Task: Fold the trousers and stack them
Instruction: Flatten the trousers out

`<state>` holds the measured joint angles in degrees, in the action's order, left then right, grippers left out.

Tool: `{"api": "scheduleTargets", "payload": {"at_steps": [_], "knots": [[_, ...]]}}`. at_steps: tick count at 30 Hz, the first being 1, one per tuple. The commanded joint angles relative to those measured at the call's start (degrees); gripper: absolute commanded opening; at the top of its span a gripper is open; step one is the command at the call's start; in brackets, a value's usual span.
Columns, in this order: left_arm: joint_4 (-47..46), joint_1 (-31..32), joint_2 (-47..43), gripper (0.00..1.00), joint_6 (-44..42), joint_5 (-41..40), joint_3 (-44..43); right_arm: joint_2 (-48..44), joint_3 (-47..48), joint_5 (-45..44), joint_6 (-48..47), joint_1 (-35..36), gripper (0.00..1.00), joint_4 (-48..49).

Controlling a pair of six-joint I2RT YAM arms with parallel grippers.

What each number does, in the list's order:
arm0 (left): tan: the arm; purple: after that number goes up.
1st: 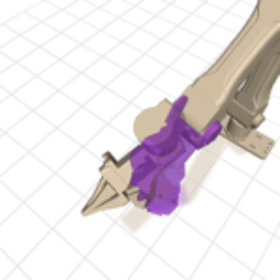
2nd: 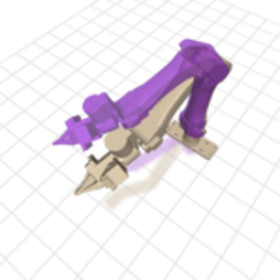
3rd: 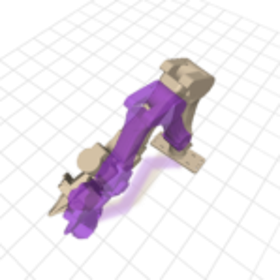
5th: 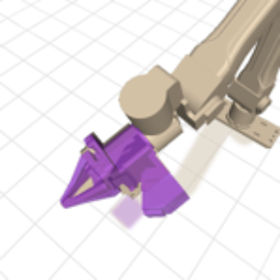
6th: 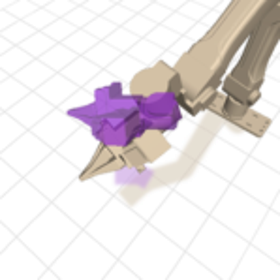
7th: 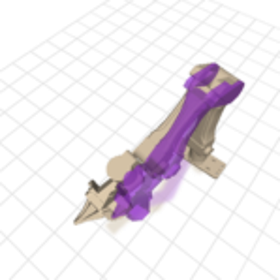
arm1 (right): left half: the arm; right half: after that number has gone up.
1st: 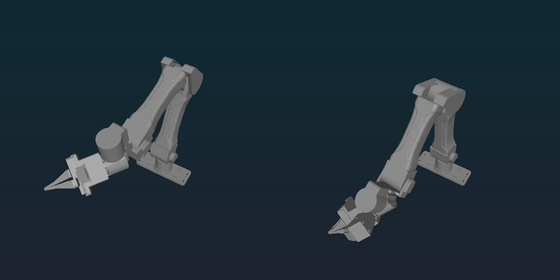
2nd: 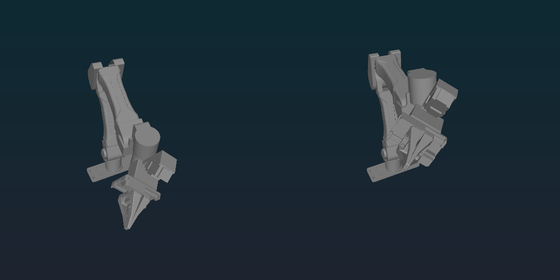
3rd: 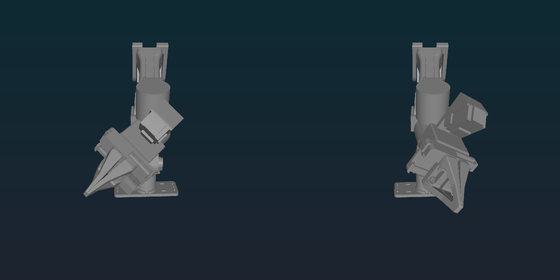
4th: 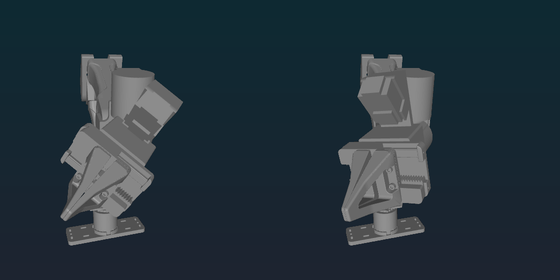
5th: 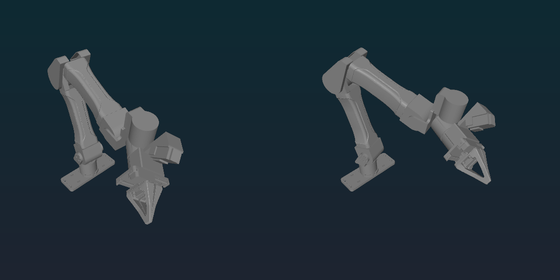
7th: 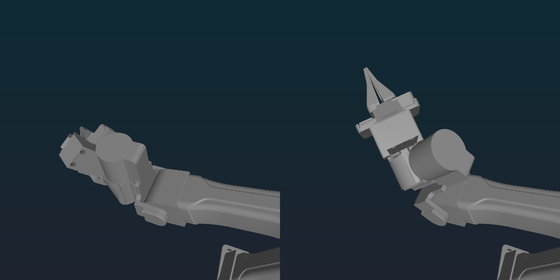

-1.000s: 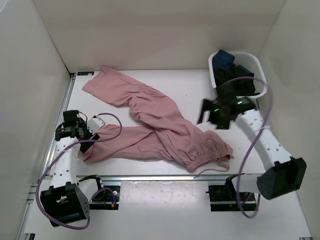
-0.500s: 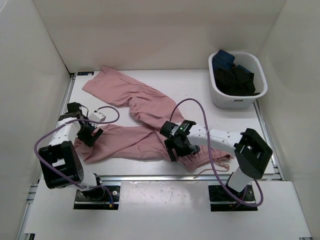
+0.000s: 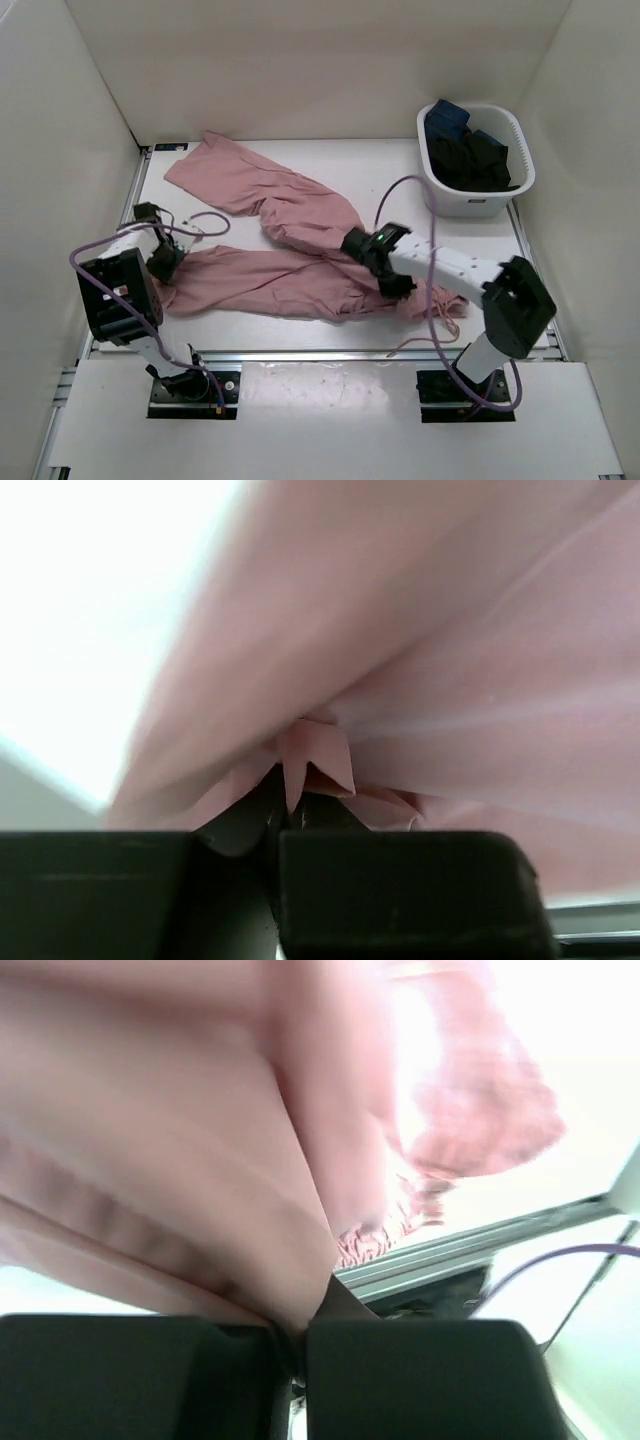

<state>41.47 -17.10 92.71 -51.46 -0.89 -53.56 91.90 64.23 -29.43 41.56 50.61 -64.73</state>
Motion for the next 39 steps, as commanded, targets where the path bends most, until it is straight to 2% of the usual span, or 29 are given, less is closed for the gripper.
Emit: {"api": "scheduleTargets", "payload": {"at_steps": [1, 2, 3, 4, 6, 8, 12, 14, 16, 18, 22, 23, 24, 25, 26, 27, 28, 31, 32, 34, 35, 36, 39], "knots": [[-3.2, -6.6, -0.9, 0.14, 2.0, -1.2, -13.4, -8.5, 10.4, -12.5, -5.0, -9.5, 0.01, -13.3], [-2.1, -8.5, -0.4, 0.14, 2.6, 0.5, -17.3, -9.4, 12.9, -14.6, -9.2, -12.3, 0.0, -14.5], [-1.3, -11.5, 0.2, 0.14, 3.1, 1.3, -24.8, -11.4, 17.7, -14.6, -11.6, -18.3, 0.0, -15.3], [-0.4, -12.6, 0.2, 0.14, 3.1, 1.9, -27.8, -12.2, 20.0, -14.6, -14.2, -21.2, 0.0, -15.3], [1.8, -13.9, 0.2, 0.14, 1.4, 3.3, -32.8, -13.5, 24.3, -12.2, -20.1, -28.0, 0.0, -14.7], [2.6, -14.5, -1.4, 0.14, 0.3, 3.9, -33.4, -13.5, 30.7, -10.7, -22.2, -30.7, 0.0, -13.9], [3.3, -14.5, -6.1, 0.14, -3.0, 3.9, -24.9, -13.5, 33.9, -7.0, -23.4, -31.4, 0.0, -13.9], [4.7, -14.5, -8.1, 0.2, -4.2, 3.9, -17.9, -13.5, 32.6, -4.8, -23.4, -31.4, 0.0, -13.9], [7.5, -14.5, -8.6, 0.22, -5.0, 3.3, -12.7, -14.1, 31.8, -3.4, -23.4, -31.4, 0.0, -13.9], [9.5, -14.5, -8.6, 0.15, -5.7, 1.3, -10.4, -15.6, 31.8, -2.0, -22.7, -31.4, 0.0, -15.4], [15.0, -15.8, -7.5, 0.15, -7.5, 0.7, -10.4, -19.0, 30.9, -1.4, -21.1, -33.0, 0.0, -20.5], [16.5, -15.9, -7.0, 0.19, -8.4, 0.7, -10.4, -21.7, 29.7, -0.1, -21.1, -34.2, 0.0, -20.5], [19.9, -15.9, -6.4, 0.3, -9.3, 0.7, -10.4, -22.8, 28.5, 0.8, -21.1, -35.5, 0.0, -20.5], [21.1, -13.9, -5.5, 0.43, -9.8, -0.9, -9.3, -23.4, 26.1, 1.8, -21.1, -37.0, 0.0, -20.5], [21.1, -13.2, -3.4, 0.62, -9.8, -1.8, -9.3, -24.0, 24.8, 2.4, -21.1, -37.0, 0.0, -20.5], [21.1, -12.6, -2.4, 0.75, -8.8, -2.5, -9.3, -24.0, 23.4, 3.1, -21.1, -37.0, 0.0, -19.5], [19.8, -12.1, -1.2, 0.78, -6.7, -0.9, -11.1, -24.0, 21.9, 4.4, -21.1, -37.0, 0.0, -18.5], [19.8, -8.3, 4.0, 0.84, -1.4, 6.4, -26.6, -24.5, 15.8, 9.6, -20.4, -37.5, 0.0, -13.3], [19.8, -4.1, 5.4, 0.84, 2.3, 9.6, -35.1, -24.5, 14.4, 10.9, -19.9, -37.5, 0.0, -12.1], [19.8, 1.5, 10.3, 0.85, 5.0, 10.9, -42.6, -24.5, 10.5, 13.2, -19.9, -37.5, 0.0, -8.8], [19.8, 7.5, 12.1, 0.86, 7.4, 10.9, -45.9, -24.5, 9.3, 13.9, -19.9, -37.5, 0.0, -8.1], [19.8, 10.2, 16.3, 0.88, 8.5, 10.9, -51.8, -24.5, 8.3, 13.9, -19.2, -37.5, 0.0, -7.2], [19.8, 18.9, 25.8, 0.91, 12.7, 10.9, -62.1, -24.5, 4.6, 13.9, -18.7, -37.5, 0.0, -5.8]]}}
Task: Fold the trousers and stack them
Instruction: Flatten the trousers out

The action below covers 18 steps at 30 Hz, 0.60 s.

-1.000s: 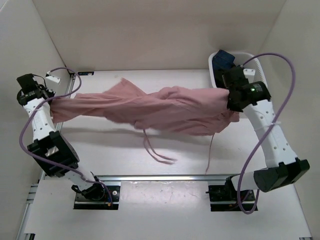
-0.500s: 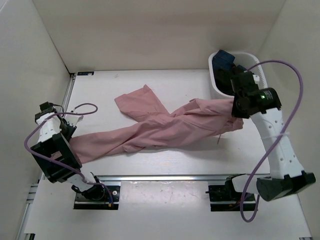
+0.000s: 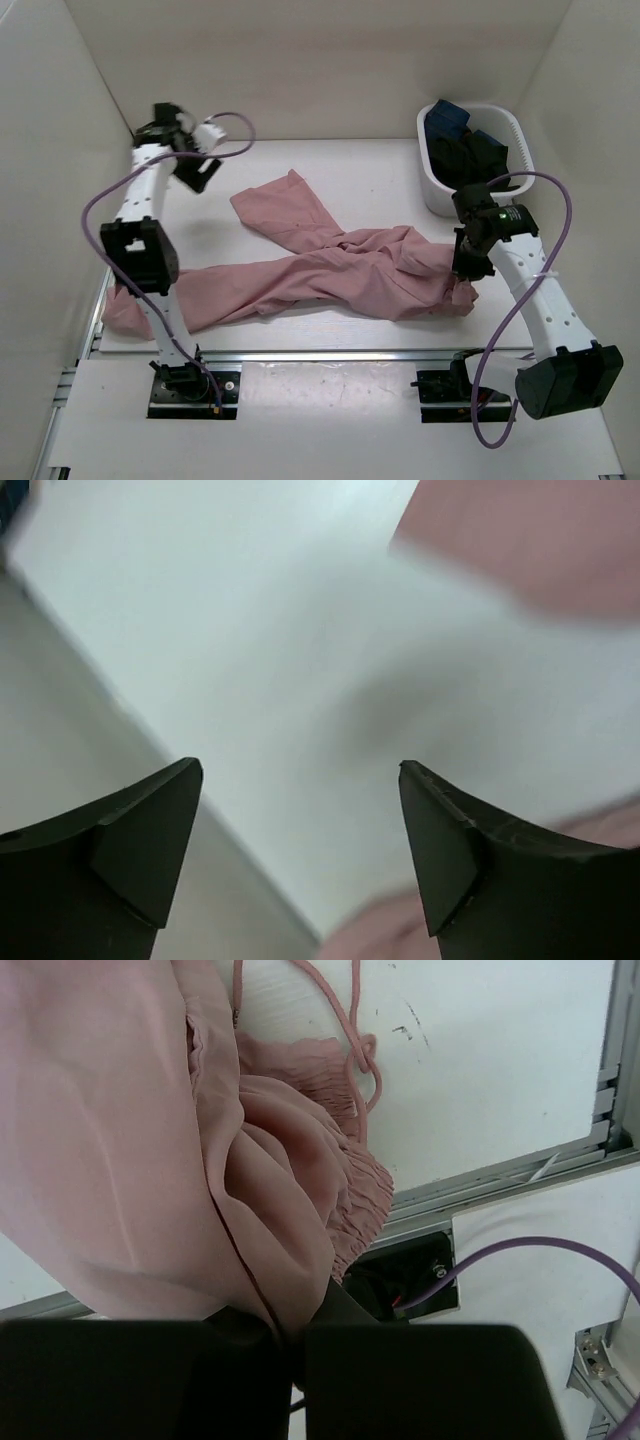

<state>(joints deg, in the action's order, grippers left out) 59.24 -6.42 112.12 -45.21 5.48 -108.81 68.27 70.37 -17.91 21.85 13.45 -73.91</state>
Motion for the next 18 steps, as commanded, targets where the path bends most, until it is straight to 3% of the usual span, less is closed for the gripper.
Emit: {"api": "scheduleTargets", "payload": {"at_steps": [1, 6, 12, 14, 16, 18], "knots": [[2.0, 10.0, 9.1, 0.93, 7.9, 4.5, -9.4, -1.4, -3.4, 2.4, 1.0, -0.4, 0.0, 3.4], [-0.4, 16.1, 24.1, 0.97, 13.0, 0.7, -19.3, -0.8, -6.6, 3.0, 1.0, -0.4, 0.0, 5.5], [-2.2, 16.1, 29.8, 1.0, 13.8, 0.1, -16.6, 0.5, -7.9, 2.3, 0.5, -0.9, 0.0, 5.5], [-2.2, 16.6, 29.8, 0.94, 12.7, 0.7, -12.7, 1.3, -7.9, 2.3, 0.5, -1.4, 0.0, 6.1], [-2.2, 16.6, 29.2, 0.57, 12.1, 1.8, -10.5, 2.1, -7.3, 1.7, 0.0, -2.0, 0.0, 7.1], [-2.2, 16.6, 28.7, 0.14, 12.1, 1.8, -10.5, 4.2, -5.8, 2.3, -1.2, -3.4, 0.0, 8.5]]}}
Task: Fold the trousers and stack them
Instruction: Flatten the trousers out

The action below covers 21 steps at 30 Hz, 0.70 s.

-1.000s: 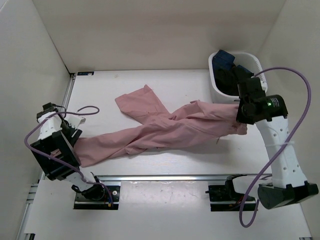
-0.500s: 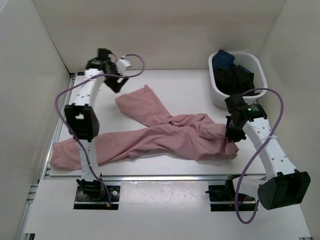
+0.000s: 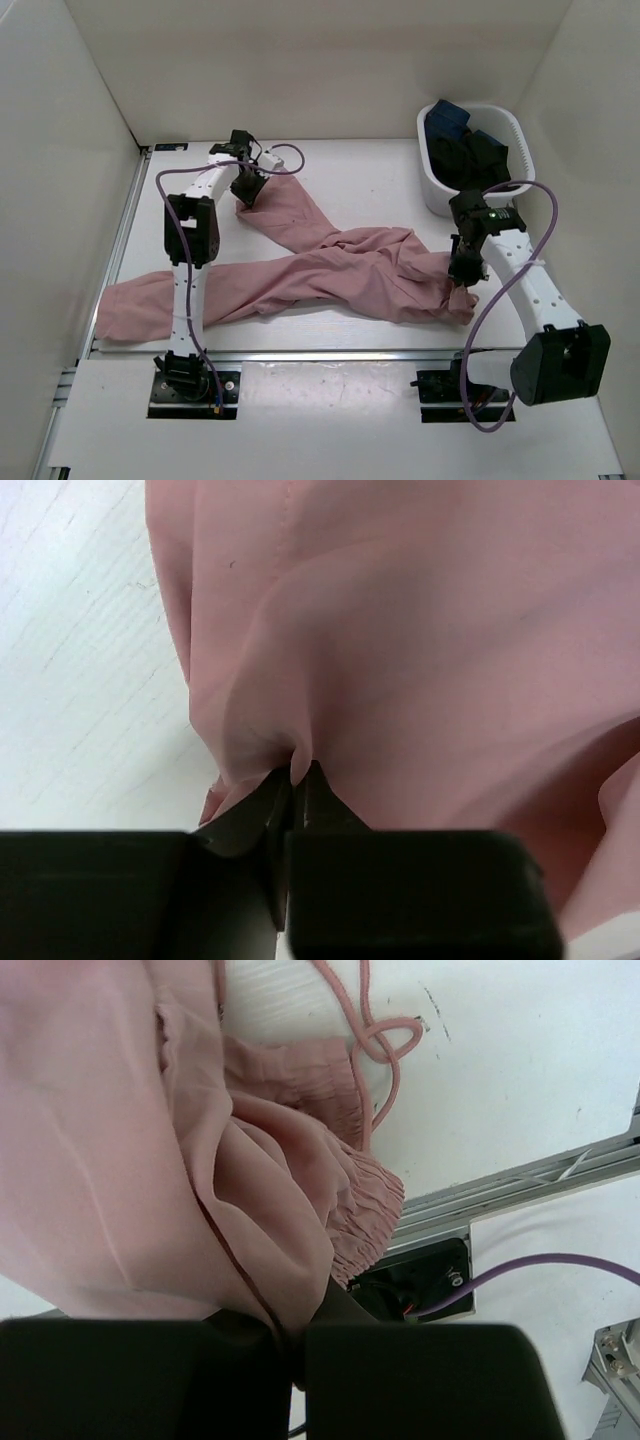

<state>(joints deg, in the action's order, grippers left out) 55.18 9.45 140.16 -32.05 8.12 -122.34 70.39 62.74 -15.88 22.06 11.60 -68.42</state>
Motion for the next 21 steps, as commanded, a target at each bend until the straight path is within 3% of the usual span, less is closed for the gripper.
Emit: {"api": "scheduleTargets", "payload": {"at_steps": [1, 3, 7, 9, 12, 15, 19, 21], "knots": [[1.9, 0.7, 0.6, 0.14, -1.1, -1.3, 2.0, 3.2, 2.9, 0.8, -1.4, -2.9, 0.0, 4.0], [1.3, 0.7, 0.1, 0.14, -0.3, -3.6, -1.0, 7.8, 8.8, 1.6, -3.8, -4.3, 0.0, 5.2], [-1.6, -7.1, -3.6, 0.14, 1.6, -8.5, -14.8, 18.1, 22.3, -0.7, -6.8, -9.7, 0.0, 4.3], [-3.7, -9.5, -10.4, 0.14, 0.9, -10.3, -16.6, 23.6, 33.9, -1.3, -7.4, -11.8, 0.0, 2.0], [-6.9, -14.7, -22.1, 0.14, -2.2, -11.5, -11.3, 27.3, 45.1, -3.0, -7.4, -14.0, 0.0, 0.8], [-5.0, -19.9, -31.2, 0.14, -5.5, -11.5, -4.7, 27.9, 49.1, -4.2, -8.0, -14.5, 0.0, 0.2], [2.2, -25.6, -39.9, 0.14, -10.3, -11.0, 7.0, 21.9, 43.4, -3.5, -7.5, -14.5, 0.0, 1.6], [9.0, -28.6, -43.2, 0.14, -12.8, -11.0, 13.1, 17.4, 36.0, -6.3, -6.8, -14.5, 0.0, 2.5]]}}
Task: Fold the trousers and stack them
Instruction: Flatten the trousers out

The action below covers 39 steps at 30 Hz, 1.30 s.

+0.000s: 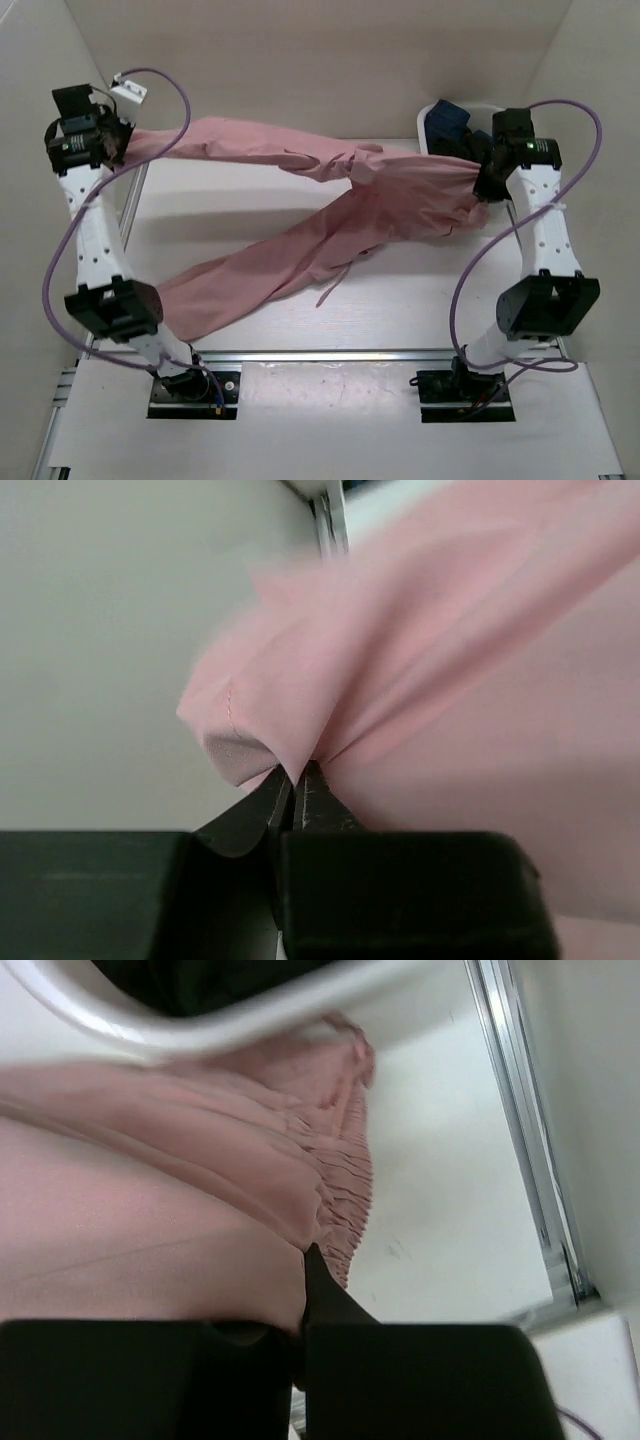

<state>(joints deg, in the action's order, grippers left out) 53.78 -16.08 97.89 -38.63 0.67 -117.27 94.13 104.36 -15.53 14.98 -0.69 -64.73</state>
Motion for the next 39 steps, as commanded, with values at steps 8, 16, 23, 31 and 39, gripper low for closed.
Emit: {"api": "scheduleTargets", "payload": {"at_steps": [8, 16, 23, 31, 39], "knots": [[21.6, -12.0, -15.2, 0.14, -11.9, -7.9, 39.6, -22.7, -36.5, -5.3, 7.3, -2.2, 0.0, 3.8], [20.9, -25.0, -26.4, 0.14, -21.1, -12.6, 52.7, -39.7, -49.0, -6.6, 17.4, -4.8, 0.0, 3.9], [21.6, -25.8, -31.9, 0.14, -26.6, -16.8, 58.1, -43.3, -52.0, -7.1, 19.6, -5.4, 0.0, 0.3], [21.6, -28.0, -40.6, 0.84, -35.8, -25.2, 75.0, -49.6, -58.1, -10.3, 30.2, -5.4, 0.99, -4.7], [18.6, -28.0, -26.1, 0.94, -27.1, -8.3, 46.3, -53.0, -50.3, -6.6, 18.0, -5.4, 0.97, 7.7]]}}
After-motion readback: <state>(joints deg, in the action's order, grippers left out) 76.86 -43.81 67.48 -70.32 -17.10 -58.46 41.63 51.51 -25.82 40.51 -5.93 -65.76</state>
